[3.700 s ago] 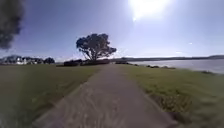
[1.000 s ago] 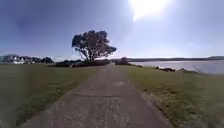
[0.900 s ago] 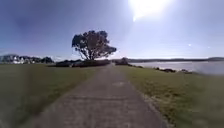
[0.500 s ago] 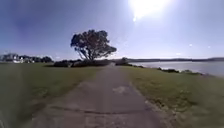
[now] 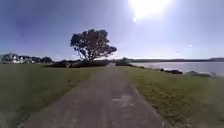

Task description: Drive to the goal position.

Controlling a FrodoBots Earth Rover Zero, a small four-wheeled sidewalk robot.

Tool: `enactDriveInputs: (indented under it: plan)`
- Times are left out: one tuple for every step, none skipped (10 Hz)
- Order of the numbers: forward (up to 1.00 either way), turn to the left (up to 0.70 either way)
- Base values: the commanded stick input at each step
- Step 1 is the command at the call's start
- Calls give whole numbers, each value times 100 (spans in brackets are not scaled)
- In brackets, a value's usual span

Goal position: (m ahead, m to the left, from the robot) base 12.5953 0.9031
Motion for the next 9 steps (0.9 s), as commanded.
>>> enactDriveInputs:
  plan:
    - [100,0]
    - [100,0]
    - [100,0]
    - [100,0]
    - [100,0]
    - [100,0]
    - [100,0]
    - [100,0]
    - [100,0]
